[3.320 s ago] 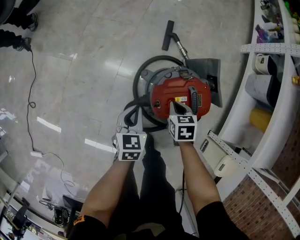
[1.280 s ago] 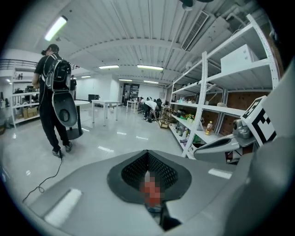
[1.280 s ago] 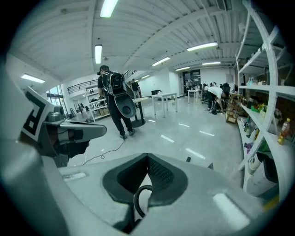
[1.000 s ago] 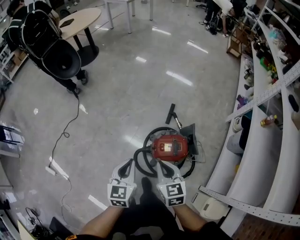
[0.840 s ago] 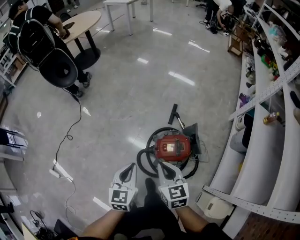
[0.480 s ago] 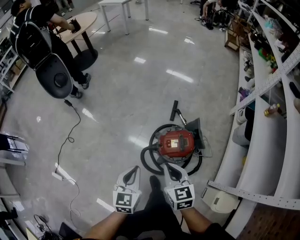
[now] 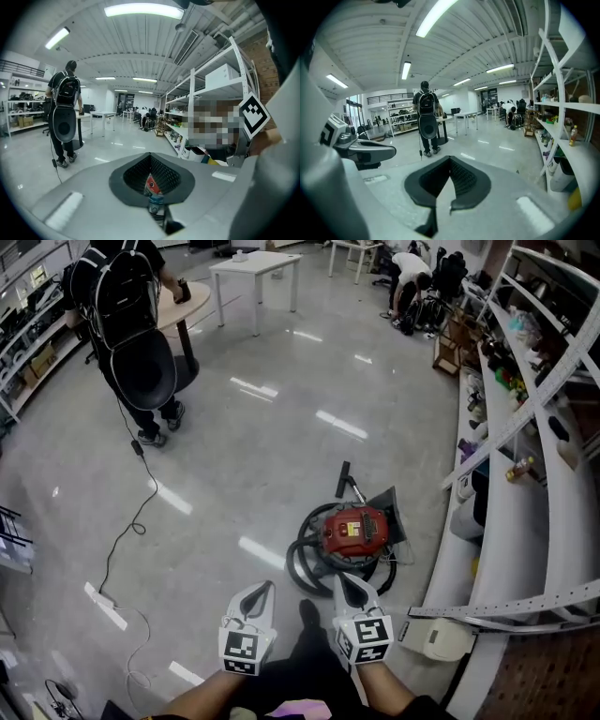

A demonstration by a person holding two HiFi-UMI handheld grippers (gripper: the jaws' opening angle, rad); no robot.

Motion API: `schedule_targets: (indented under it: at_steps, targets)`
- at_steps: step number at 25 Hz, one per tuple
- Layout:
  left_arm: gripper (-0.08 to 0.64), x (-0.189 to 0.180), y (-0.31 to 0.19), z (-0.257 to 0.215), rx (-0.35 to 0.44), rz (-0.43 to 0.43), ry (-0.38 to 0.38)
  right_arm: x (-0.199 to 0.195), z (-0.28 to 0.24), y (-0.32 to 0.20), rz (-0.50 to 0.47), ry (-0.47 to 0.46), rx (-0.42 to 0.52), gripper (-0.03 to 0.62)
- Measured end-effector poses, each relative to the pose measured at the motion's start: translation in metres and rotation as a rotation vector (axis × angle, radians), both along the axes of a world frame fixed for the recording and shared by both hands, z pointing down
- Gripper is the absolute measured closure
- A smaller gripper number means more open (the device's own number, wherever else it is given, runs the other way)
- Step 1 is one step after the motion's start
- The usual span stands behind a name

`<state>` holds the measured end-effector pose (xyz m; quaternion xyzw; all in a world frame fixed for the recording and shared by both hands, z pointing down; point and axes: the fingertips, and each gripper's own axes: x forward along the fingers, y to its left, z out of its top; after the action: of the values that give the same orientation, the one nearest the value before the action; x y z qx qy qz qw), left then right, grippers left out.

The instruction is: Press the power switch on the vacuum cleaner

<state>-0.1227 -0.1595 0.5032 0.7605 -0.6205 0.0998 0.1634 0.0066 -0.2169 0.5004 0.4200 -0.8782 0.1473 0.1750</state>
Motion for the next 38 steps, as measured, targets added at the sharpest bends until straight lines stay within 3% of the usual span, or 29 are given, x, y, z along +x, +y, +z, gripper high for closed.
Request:
schedule_targets:
  at_steps: [8, 13, 20, 27, 38]
  targets:
    - [0.545, -0.052, 0.096, -0.022, 0.048, 0.025, 0.01, -0.034, -0.02, 0.096, 0.052, 0.0, 0.028, 0.6]
    - [0.545, -0.062, 0.148, -0.025, 0.049, 0.088, 0.009, -0.049, -0.027, 0.157, 0.097, -0.003, 0.016, 0.6]
    - [0.545, -0.052, 0.193, -0.043, 0.075, 0.148, 0.065, -0.035, -0.05, 0.212, 0.144, 0.035, 0.034, 0.6]
    - [0.545, -0.045, 0.227, -0.042, 0.055, 0.136, 0.097, -0.02, -0.06, 0.236, 0.159, 0.055, 0.039, 0.6]
    - [0.545, 0.006, 0.251, -0.067, 0.102, 0.126, 0.041, 0.03, -0.057, 0.273, 0.151, 0.018, 0.056, 0.6]
